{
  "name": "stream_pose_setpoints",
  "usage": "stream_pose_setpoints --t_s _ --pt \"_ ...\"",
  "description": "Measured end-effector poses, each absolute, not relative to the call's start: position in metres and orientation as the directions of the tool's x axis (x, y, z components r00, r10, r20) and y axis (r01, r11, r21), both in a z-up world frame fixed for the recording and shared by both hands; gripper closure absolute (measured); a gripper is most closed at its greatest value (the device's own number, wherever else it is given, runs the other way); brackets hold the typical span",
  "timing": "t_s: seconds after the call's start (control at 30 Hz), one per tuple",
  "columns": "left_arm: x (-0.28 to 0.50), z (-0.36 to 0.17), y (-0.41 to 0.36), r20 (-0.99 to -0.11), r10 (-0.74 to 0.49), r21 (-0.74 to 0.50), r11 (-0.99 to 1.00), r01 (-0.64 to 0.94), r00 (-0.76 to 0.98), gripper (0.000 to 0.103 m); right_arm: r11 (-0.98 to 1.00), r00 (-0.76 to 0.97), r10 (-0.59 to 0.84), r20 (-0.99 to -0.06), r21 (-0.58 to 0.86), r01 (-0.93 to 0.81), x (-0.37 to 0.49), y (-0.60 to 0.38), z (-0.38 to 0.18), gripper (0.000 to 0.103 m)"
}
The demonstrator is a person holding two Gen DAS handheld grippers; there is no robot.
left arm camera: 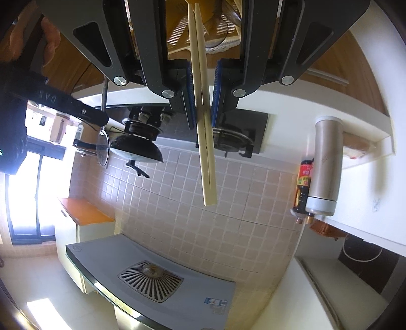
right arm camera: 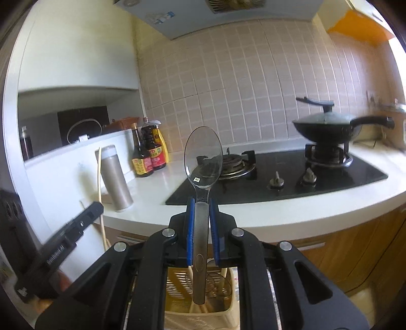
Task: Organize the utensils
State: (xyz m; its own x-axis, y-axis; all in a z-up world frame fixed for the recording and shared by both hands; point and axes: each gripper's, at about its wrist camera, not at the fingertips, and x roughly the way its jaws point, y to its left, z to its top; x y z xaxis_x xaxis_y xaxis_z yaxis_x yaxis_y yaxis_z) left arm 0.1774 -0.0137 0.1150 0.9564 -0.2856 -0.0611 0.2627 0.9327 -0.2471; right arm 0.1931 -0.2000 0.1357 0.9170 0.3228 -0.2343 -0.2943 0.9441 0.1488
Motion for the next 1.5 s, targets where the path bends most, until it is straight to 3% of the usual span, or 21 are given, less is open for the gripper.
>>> stream_pose_setpoints --t_s 0.17,0.8,0.87,0.93,1.0,1.07,1.13,1.23,1.4,1.5 --pt "0.178 0.107 -0.017 -0.038 -0.231 -0.229 0.949 0.217 0.972 0.092 0.959 0.939 0.285 -0.194 0.065 -0.278 0.192 -0.188 0.118 0.093" --pt "0.163 0.097 -0.014 -0.056 -0.253 -0.193 0.952 0.238 0.966 0.09 0.957 0.938 0.284 -0.199 0.12 -0.264 0.187 -0.2 0.093 0.092" --pt "0.155 0.1 -0.009 -0.055 -0.26 -0.205 0.948 0.243 0.964 0.069 0.952 0.932 0.296 -0.211 0.142 -0.271 0.177 -0.205 0.094 0.086" --pt "0.145 0.103 -0.005 -0.047 -0.256 -0.214 0.947 0.24 0.966 0.058 0.949 0.928 0.302 -0.216 0.159 -0.272 0.168 -0.21 0.095 0.077" --pt "0.131 0.108 0.001 -0.042 -0.261 -0.217 0.945 0.246 0.964 0.047 0.946 0.923 0.312 -0.224 0.167 -0.28 0.156 -0.214 0.097 0.075" --pt "0.117 0.112 0.006 -0.03 -0.262 -0.221 0.943 0.249 0.965 0.022 0.943 0.917 0.32 -0.238 0.172 -0.284 0.142 -0.217 0.098 0.075" --pt "0.1 0.117 0.011 -0.007 -0.254 -0.229 0.942 0.246 0.967 0.013 0.944 0.914 0.32 -0.248 0.169 -0.285 0.13 -0.218 0.098 0.071" --pt "0.076 0.123 0.016 0.003 -0.26 -0.229 0.94 0.253 0.966 0.008 0.946 0.914 0.316 -0.255 0.158 -0.283 0.105 -0.218 0.098 0.047" --pt "0.039 0.122 0.02 -0.031 -0.219 -0.203 0.957 0.208 0.975 0.008 0.95 0.915 0.304 -0.266 0.15 -0.273 0.065 -0.217 0.092 0.045" --pt "0.021 0.109 0.016 -0.088 -0.131 -0.16 0.98 0.116 0.987 0.008 0.96 0.922 0.272 -0.276 0.138 -0.243 0.042 -0.216 0.079 0.032"
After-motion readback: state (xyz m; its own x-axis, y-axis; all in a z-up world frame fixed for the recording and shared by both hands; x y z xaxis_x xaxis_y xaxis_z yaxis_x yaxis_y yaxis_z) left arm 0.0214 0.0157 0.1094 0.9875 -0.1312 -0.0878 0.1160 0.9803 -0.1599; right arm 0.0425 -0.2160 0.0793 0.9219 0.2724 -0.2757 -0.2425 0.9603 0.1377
